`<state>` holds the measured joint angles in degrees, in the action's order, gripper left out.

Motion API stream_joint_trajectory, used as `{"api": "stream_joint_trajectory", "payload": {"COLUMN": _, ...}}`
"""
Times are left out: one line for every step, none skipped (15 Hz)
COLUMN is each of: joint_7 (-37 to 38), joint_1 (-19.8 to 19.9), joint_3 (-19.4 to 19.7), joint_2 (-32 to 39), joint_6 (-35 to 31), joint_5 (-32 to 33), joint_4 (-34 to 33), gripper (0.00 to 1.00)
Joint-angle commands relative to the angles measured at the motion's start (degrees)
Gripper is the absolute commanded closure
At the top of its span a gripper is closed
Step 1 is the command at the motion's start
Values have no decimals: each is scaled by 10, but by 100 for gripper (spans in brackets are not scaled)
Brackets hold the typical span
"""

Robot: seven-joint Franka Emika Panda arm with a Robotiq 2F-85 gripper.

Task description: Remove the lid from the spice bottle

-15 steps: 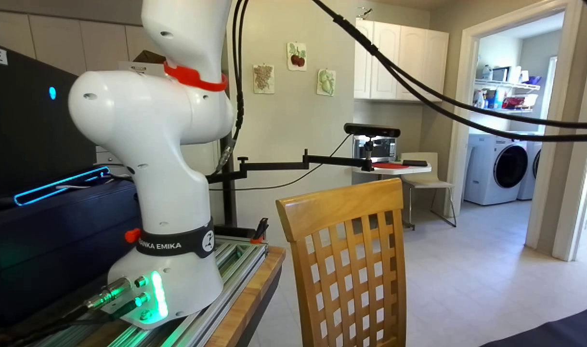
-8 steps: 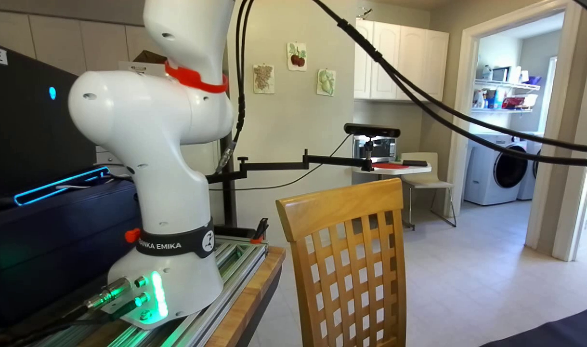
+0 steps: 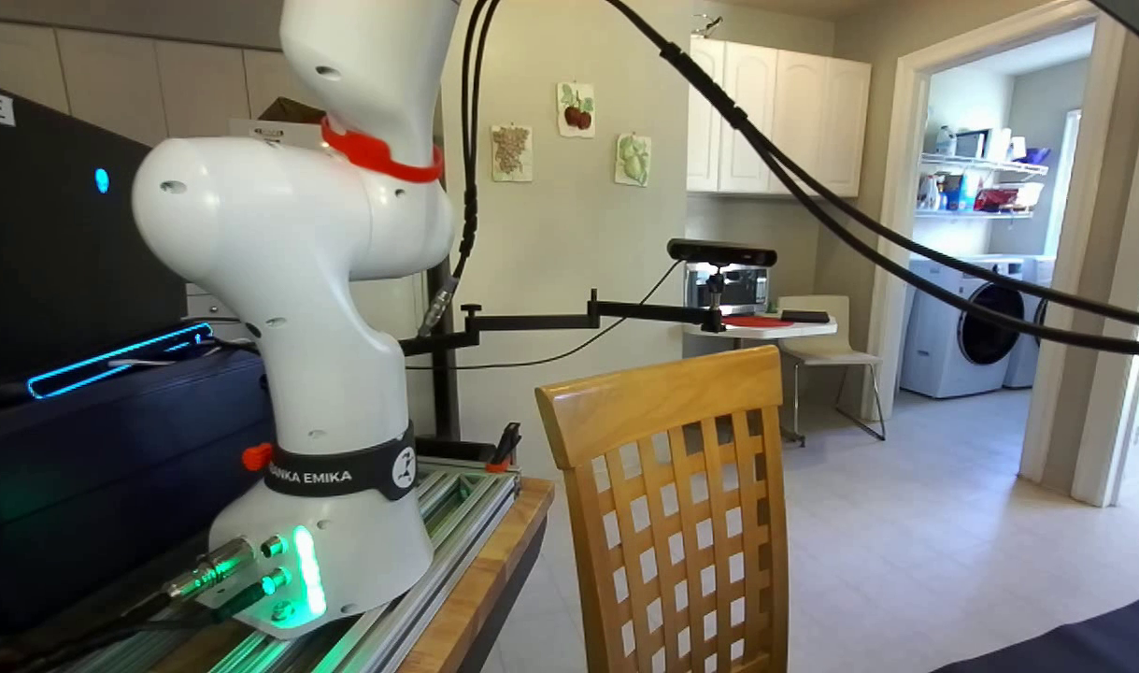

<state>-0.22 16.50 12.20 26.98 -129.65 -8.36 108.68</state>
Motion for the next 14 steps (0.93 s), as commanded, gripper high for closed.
{"api": "stream_joint_trajectory", "payload": {"joint_7": 4, "joint_1": 4, "joint_3": -3, "joint_2": 2, "joint_6": 1, "joint_5": 3, "joint_4": -2, "gripper": 0}}
{"api": "stream_joint_trajectory", "payload": {"joint_7": 6, "joint_1": 4, "joint_3": -2, "joint_2": 4, "joint_6": 0, "joint_5": 4, "joint_4": -2, "gripper": 0}}
{"api": "stream_joint_trajectory", "payload": {"joint_7": 7, "joint_1": 4, "joint_3": -2, "joint_2": 5, "joint_6": 0, "joint_5": 4, "joint_4": -2, "gripper": 0}}
{"api": "stream_joint_trajectory", "payload": {"joint_7": 8, "joint_1": 4, "joint_3": -2, "joint_2": 5, "joint_6": 0, "joint_5": 4, "joint_4": -2, "gripper": 0}}
{"api": "stream_joint_trajectory", "payload": {"joint_7": 9, "joint_1": 4, "joint_3": -2, "joint_2": 6, "joint_6": 0, "joint_5": 5, "joint_4": -2, "gripper": 0}}
{"api": "stream_joint_trajectory", "payload": {"joint_7": 9, "joint_1": 4, "joint_3": -2, "joint_2": 6, "joint_6": 0, "joint_5": 5, "joint_4": -2, "gripper": 0}}
{"api": "stream_joint_trajectory", "payload": {"joint_7": 9, "joint_1": 4, "joint_3": -2, "joint_2": 6, "joint_6": 0, "joint_5": 5, "joint_4": -2, "gripper": 0}}
{"api": "stream_joint_trajectory", "payload": {"joint_7": 14, "joint_1": 1, "joint_3": 0, "joint_2": 7, "joint_6": -5, "joint_5": 9, "joint_4": -1, "gripper": 0}}
{"api": "stream_joint_trajectory", "payload": {"joint_7": 14, "joint_1": 2, "joint_3": 0, "joint_2": 9, "joint_6": -4, "joint_5": 7, "joint_4": -3, "gripper": 0}}
{"api": "stream_joint_trajectory", "payload": {"joint_7": 13, "joint_1": 2, "joint_3": 1, "joint_2": 11, "joint_6": -3, "joint_5": 10, "joint_4": -5, "gripper": 0}}
{"api": "stream_joint_trajectory", "payload": {"joint_7": 15, "joint_1": 2, "joint_3": 1, "joint_2": 12, "joint_6": -4, "joint_5": 8, "joint_4": -6, "gripper": 0}}
{"api": "stream_joint_trajectory", "payload": {"joint_7": 15, "joint_1": 3, "joint_3": 1, "joint_2": 13, "joint_6": -2, "joint_5": 7, "joint_4": -8, "gripper": 0}}
{"api": "stream_joint_trajectory", "payload": {"joint_7": 17, "joint_1": 2, "joint_3": 1, "joint_2": 15, "joint_6": -3, "joint_5": 8, "joint_4": -9, "gripper": 0}}
{"api": "stream_joint_trajectory", "payload": {"joint_7": 16, "joint_1": 3, "joint_3": 1, "joint_2": 16, "joint_6": -2, "joint_5": 7, "joint_4": -10, "gripper": 0}}
